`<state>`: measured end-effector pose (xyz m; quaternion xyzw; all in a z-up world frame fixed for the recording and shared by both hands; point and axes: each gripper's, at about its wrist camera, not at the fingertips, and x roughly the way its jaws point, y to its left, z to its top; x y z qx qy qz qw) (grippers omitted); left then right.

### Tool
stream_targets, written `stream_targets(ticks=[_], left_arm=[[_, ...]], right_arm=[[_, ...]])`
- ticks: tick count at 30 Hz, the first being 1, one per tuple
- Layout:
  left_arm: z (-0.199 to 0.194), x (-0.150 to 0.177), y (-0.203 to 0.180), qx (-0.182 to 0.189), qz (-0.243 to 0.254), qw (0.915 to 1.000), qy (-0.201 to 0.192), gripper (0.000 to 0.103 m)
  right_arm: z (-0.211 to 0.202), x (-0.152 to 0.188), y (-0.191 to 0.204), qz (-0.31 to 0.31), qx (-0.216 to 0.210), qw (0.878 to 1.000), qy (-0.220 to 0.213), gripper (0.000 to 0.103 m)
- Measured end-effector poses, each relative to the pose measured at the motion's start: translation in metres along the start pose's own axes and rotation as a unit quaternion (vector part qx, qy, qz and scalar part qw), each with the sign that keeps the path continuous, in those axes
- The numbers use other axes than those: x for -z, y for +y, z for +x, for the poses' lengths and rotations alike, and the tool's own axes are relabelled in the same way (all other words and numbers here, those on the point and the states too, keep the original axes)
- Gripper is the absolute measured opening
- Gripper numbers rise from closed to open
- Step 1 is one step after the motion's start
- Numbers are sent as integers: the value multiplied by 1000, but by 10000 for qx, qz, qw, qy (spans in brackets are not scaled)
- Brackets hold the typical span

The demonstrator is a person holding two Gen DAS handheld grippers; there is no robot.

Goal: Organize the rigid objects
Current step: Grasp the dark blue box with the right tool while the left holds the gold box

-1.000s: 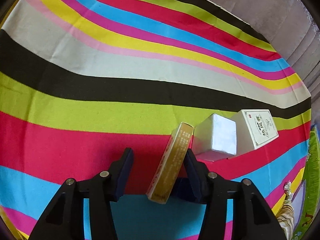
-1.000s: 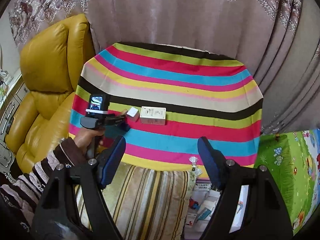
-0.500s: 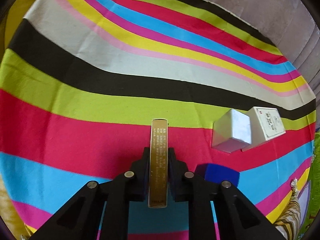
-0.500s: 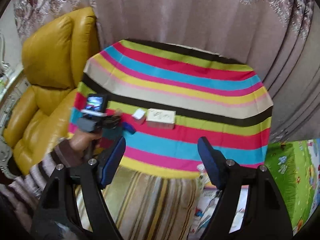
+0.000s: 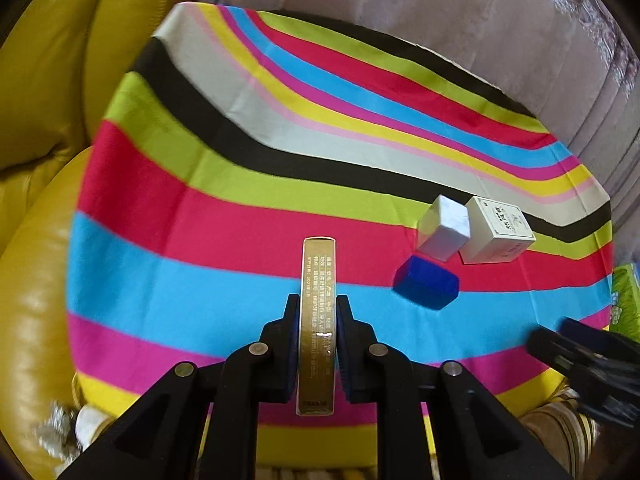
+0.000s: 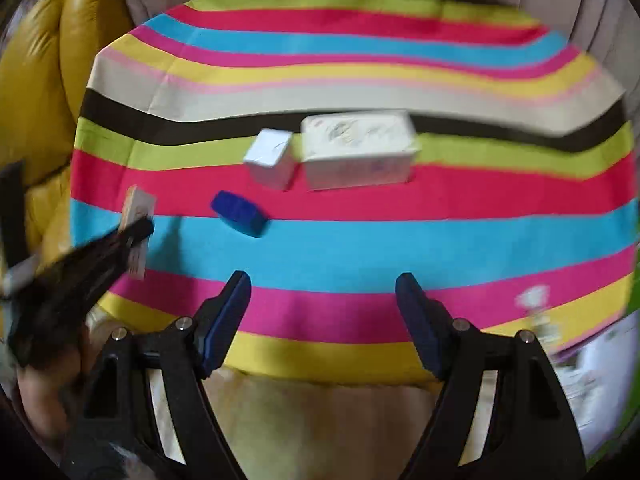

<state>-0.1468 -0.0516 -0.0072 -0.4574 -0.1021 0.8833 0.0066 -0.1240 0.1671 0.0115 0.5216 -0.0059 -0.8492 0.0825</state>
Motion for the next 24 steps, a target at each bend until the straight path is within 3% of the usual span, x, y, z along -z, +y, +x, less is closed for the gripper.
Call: stream_targets(ticks=[7, 10, 24], left_arm=[[-19, 16, 29, -135, -500, 9983, -270, 17], [-18, 19, 39, -121, -671, 9973, -284, 17], [-16, 22, 45, 30, -787, 9962, -360, 17]], right_arm=[[32, -8, 32, 265, 135, 9992, -251, 78], [43, -13, 42, 310, 209, 9992, -165, 77], [77, -28, 65, 229, 698, 9973, -22, 77]])
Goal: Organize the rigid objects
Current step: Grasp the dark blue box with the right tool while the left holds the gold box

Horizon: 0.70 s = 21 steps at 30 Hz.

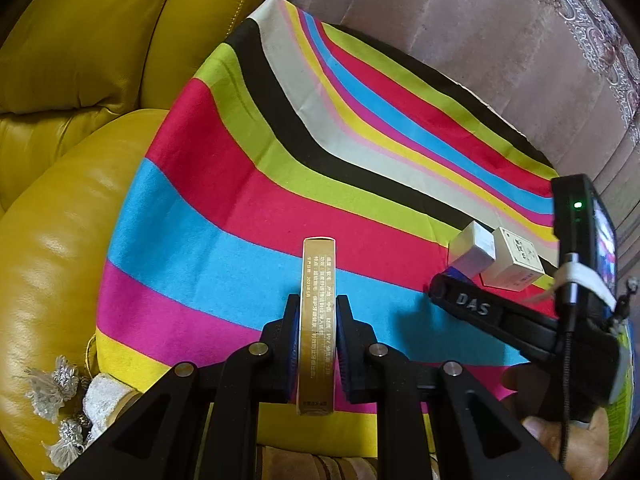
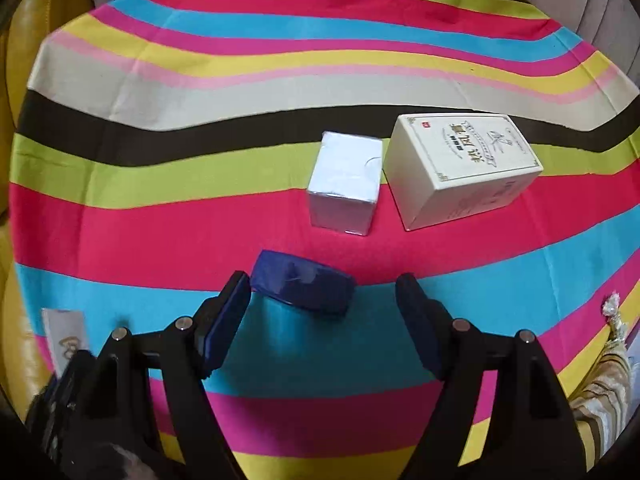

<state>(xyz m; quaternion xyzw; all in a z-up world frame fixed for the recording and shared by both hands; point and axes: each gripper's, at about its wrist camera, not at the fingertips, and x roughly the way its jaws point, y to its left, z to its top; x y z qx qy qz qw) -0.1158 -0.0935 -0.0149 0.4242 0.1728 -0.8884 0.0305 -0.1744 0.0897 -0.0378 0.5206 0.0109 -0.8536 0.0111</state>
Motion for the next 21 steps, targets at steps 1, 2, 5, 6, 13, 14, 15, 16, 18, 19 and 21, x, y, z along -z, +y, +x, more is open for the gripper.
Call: stream_targets(ticks=[1, 2, 5, 6, 13, 14, 15, 16, 18, 19, 21], left_arm=[[0, 0, 0, 3, 6, 10000, -11, 17], [1, 0, 0, 3, 11, 10000, -14, 17], [2, 0, -1, 15, 29, 10000, 6, 17], [3, 0, -2, 19, 42, 10000, 12, 17], [5, 1, -3, 142, 59, 9999, 50, 17], [5, 1, -3, 152, 57, 9999, 51, 17], [5, 1, -2, 161, 56, 9998, 46, 17], [4, 1, -3, 168, 49, 9998, 36, 17], [3, 1, -2, 194, 41, 9998, 22, 17], [3, 1, -2, 200, 40, 9998, 16, 17], [2, 2, -3, 204, 44, 9998, 5, 17]], right_arm=[[3, -1, 1, 28, 8, 10000, 32, 77], [6, -1, -1, 64, 23, 9999, 86, 77], [9, -1, -2, 87, 85, 9999, 111, 75], [8, -1, -1, 65, 113, 9999, 103, 73], [5, 3, 0, -40, 135, 9999, 24, 56], [5, 4, -1, -33, 119, 9999, 24, 56], [4, 5, -2, -35, 115, 9999, 23, 56], [3, 6, -3, -39, 112, 9999, 24, 56], [1, 9, -3, -31, 88, 9999, 48, 56], [0, 10, -4, -18, 66, 10000, 62, 56], [-3, 13, -5, 23, 17, 10000, 75, 56]])
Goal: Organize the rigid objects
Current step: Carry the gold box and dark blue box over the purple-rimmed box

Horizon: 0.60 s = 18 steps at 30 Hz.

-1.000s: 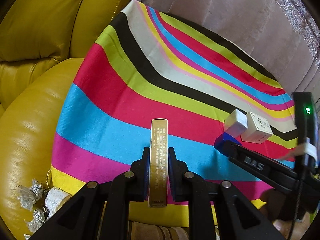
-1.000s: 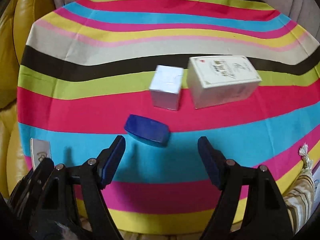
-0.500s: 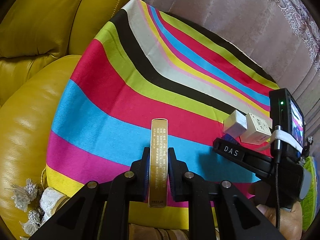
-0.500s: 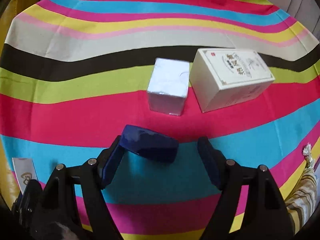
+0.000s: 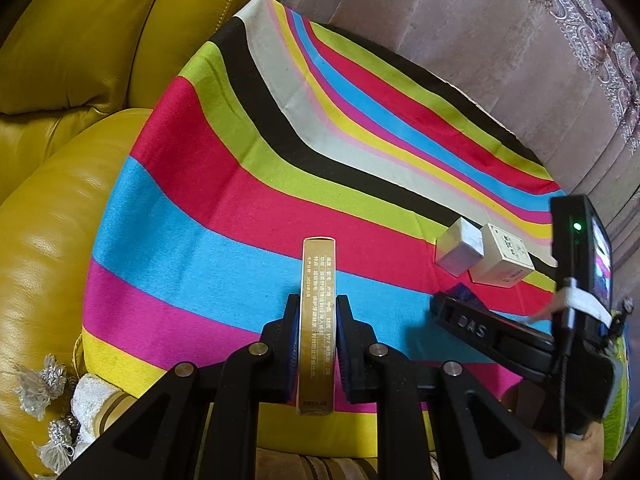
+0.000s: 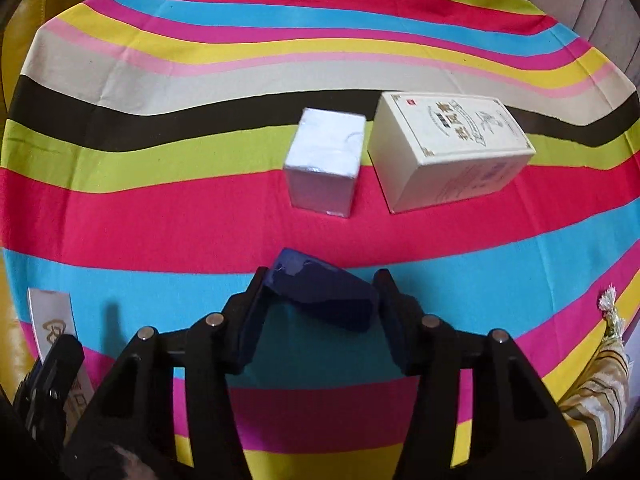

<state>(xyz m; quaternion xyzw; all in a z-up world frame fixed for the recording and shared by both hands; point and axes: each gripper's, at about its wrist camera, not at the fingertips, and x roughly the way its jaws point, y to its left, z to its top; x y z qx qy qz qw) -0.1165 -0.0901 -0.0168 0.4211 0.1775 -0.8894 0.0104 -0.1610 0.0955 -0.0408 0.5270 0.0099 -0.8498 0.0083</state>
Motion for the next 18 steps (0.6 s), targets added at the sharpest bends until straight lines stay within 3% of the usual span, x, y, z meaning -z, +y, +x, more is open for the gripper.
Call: stream_targets(ticks=[9, 18], left_arm=[[-2, 2, -11, 160, 155, 9997, -45, 17], [-21, 14, -53, 617, 396, 9973, 24, 17]], right_arm=[[-29, 16, -25, -36, -22, 9998, -210, 56], [-62, 32, -77, 104, 302, 9985, -435, 56]])
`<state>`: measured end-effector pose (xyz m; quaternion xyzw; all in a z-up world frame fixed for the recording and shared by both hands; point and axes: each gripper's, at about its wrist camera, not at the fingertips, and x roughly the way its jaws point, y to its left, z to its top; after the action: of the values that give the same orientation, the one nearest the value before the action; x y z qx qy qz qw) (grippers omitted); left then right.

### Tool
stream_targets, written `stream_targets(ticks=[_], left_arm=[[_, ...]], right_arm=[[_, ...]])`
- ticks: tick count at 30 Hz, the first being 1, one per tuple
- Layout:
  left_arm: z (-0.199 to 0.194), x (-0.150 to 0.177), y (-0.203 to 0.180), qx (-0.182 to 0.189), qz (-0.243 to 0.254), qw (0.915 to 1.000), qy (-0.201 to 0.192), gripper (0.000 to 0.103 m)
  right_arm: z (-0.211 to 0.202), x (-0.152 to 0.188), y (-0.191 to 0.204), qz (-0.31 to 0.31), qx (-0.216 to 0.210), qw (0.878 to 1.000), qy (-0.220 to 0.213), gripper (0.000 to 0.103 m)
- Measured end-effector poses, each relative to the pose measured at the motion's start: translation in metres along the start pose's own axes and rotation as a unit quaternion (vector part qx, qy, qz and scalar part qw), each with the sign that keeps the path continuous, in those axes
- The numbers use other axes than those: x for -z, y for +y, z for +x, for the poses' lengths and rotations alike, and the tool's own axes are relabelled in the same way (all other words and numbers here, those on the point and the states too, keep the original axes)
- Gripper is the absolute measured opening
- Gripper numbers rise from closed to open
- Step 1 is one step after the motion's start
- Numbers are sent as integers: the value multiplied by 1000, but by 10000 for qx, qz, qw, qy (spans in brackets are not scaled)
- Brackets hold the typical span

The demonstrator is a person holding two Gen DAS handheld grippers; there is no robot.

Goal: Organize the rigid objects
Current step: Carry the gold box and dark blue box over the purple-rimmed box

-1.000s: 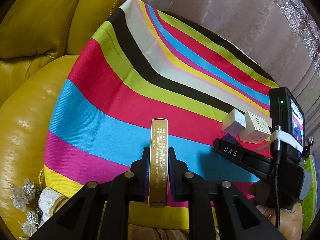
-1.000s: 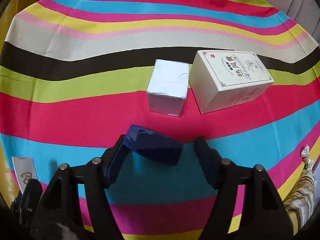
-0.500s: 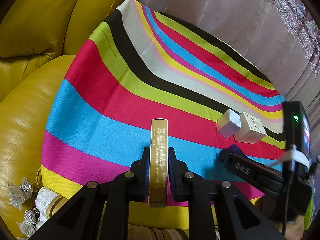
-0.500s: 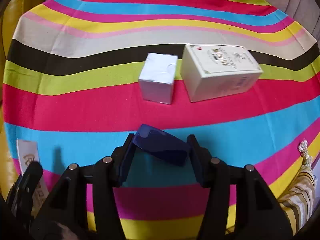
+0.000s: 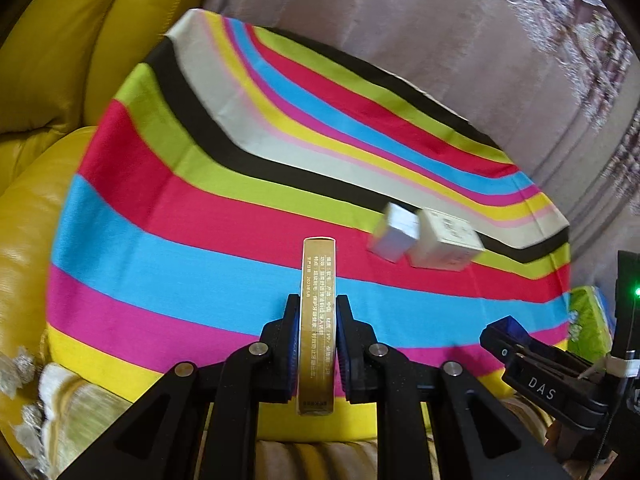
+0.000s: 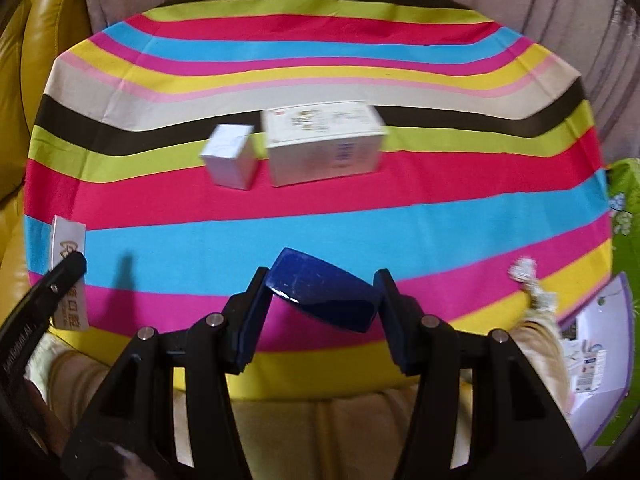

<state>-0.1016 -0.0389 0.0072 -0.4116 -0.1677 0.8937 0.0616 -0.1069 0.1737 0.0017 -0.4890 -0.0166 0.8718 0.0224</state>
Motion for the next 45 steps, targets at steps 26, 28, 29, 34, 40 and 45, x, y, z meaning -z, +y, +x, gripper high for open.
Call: stream_targets(ticks=[26, 28, 29, 34, 40, 45], left_arm=[[5, 85, -200, 1394, 1600, 9716, 1050, 17], [6, 90, -209, 1423, 1672, 9692, 1113, 17], [6, 93, -215, 1447, 1721, 9676, 1146, 17], [4, 114, -253, 1605, 2061, 9575, 1220, 17], [-3, 142, -292, 1784, 2560, 9415, 1276, 17], [-10, 162, -315, 2009, 2945, 9251, 1307, 17]], right_arm=[[-55, 72, -213, 1455, 853, 9856, 130, 56], [-58, 79, -225, 1560, 904, 9835, 146, 56], [-59, 82, -231, 1614, 926, 9824, 156, 56], [-64, 98, -259, 1860, 1022, 9771, 158, 56], [-70, 115, -293, 2166, 1160, 9692, 156, 56], [-75, 127, -315, 2401, 1268, 9623, 152, 56]])
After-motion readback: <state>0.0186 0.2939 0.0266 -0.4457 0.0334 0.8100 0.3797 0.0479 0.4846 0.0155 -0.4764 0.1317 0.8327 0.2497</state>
